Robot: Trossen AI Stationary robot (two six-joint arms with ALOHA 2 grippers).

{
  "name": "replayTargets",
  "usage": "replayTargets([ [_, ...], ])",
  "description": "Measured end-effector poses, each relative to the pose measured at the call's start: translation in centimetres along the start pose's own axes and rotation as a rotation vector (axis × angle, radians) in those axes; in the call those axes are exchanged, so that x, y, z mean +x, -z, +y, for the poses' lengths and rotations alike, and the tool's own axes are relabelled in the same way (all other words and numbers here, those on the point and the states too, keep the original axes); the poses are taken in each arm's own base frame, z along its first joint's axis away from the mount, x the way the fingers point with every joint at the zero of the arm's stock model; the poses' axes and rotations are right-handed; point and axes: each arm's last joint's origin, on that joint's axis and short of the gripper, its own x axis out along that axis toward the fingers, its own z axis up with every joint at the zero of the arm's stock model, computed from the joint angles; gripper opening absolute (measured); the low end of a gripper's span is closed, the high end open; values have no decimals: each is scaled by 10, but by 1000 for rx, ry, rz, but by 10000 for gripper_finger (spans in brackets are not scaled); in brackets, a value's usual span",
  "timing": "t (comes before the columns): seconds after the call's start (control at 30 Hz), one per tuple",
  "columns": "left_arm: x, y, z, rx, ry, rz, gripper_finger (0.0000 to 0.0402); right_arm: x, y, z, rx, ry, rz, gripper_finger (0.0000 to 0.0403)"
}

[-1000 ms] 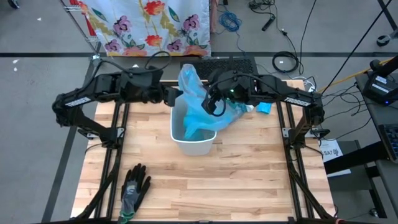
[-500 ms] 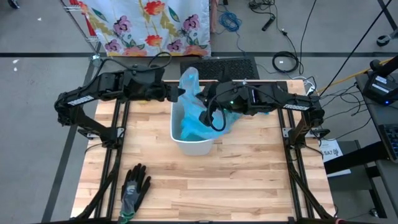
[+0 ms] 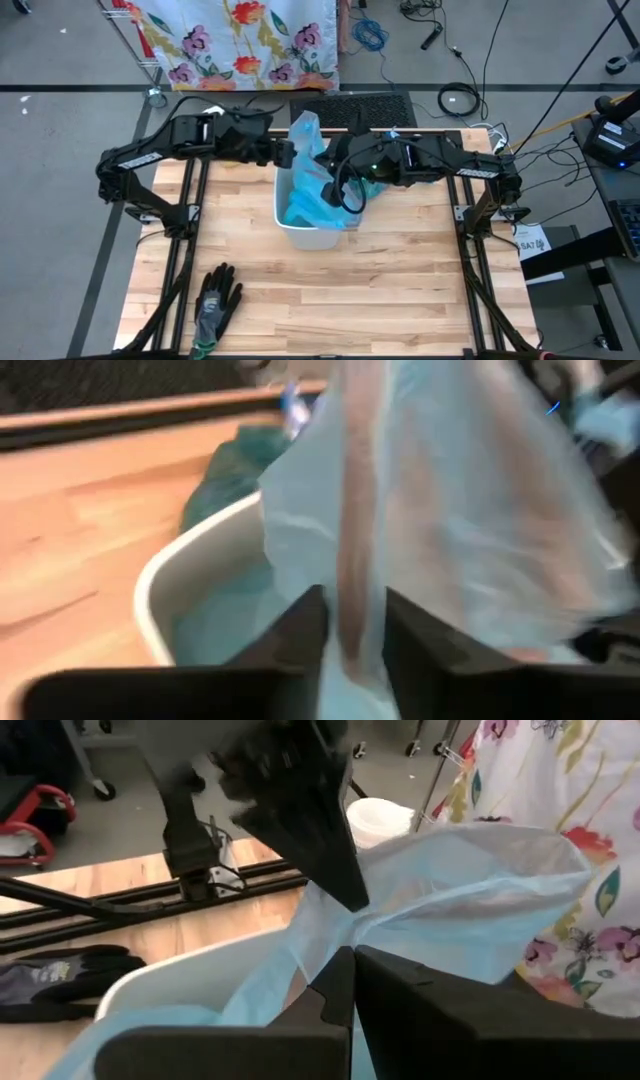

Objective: Place trash/remove bag and relplace
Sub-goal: Insert the light blue trash bag into the white trash bin

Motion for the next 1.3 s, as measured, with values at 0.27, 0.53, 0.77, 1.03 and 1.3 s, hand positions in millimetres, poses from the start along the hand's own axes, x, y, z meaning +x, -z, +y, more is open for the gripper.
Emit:
replayTargets([
  [0.27, -6, 2, 3, 88, 50, 87, 4, -7, 11, -10, 65, 100, 106, 0],
  [0.53, -22, 3, 35, 134, -164, 181, 2, -11, 19, -53, 179, 180, 251, 0],
  [0.77, -14, -5, 52, 217, -284, 205, 1, 7, 28, -73, 292, 204, 370, 0],
  [1.03, 10, -3, 69, 321, -319, 318, 1, 34, 40, -90, 384, 242, 482, 0],
  [1.3, 22, 6, 77, 389, -255, 447, 0, 58, 53, -91, 503, 180, 633, 0],
])
